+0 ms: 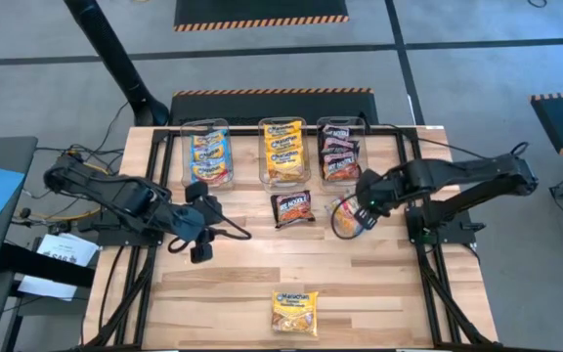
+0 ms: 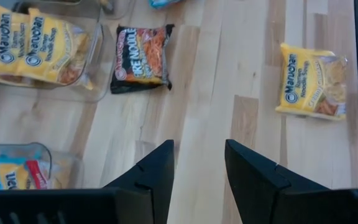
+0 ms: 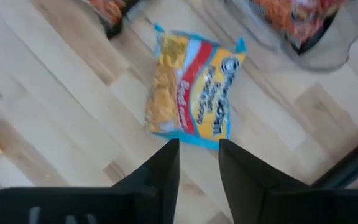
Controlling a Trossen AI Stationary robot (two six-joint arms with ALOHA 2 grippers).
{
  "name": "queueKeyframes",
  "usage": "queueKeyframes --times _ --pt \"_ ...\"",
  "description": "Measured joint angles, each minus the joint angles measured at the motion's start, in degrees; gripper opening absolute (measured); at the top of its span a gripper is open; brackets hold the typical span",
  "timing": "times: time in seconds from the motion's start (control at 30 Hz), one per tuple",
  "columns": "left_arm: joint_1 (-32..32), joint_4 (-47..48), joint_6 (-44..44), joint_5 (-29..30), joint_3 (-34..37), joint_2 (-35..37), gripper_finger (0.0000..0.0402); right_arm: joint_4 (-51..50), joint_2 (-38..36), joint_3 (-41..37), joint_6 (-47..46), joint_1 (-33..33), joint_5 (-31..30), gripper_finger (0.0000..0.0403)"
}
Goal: Sort Maruchan noodles
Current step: Put the blue noodle pack into the left transparent bin
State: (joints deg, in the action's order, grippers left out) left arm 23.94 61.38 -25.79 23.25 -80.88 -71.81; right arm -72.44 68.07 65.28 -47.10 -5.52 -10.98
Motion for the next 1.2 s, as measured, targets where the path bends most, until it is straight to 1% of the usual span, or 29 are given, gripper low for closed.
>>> queueKeyframes --times 0.27,0.4,0.5,0.77,0.93,1.1,1.2 --pt "0.0 2.3 -0.4 -0.2 0.0 0.2 0.013 2.6 3.0 -4.9 -6.3 -3.3 -0.2 0.0197" --pt "0.0 2.2 -0.3 -0.2 0.0 0.2 0.013 2.9 6.3 -5.2 -8.4 -3.3 -3.5 0.0225" --pt "0.0 2.2 -0.4 -0.2 0.0 0.1 0.013 4.3 9.5 -5.2 -8.5 -2.6 -4.1 0.0237" --pt "0.0 2.2 -0.4 -0.3 0.0 0.1 0.013 5.9 18.5 -5.2 -9.6 -0.8 -3.0 0.024" --pt "0.0 2.2 -0.4 -0.3 0.0 0.1 0.013 8.0 22.9 -5.2 -6.9 0.7 -2.6 0.024" --pt "0.0 2.2 -0.5 -0.4 0.0 0.1 0.013 9.4 26.1 -5.2 -4.9 3.6 -2.2 0.024" --pt "0.0 2.2 -0.6 -0.4 0.0 0.1 0.013 10.7 27.6 -5.1 -3.6 5.3 -0.6 0.024"
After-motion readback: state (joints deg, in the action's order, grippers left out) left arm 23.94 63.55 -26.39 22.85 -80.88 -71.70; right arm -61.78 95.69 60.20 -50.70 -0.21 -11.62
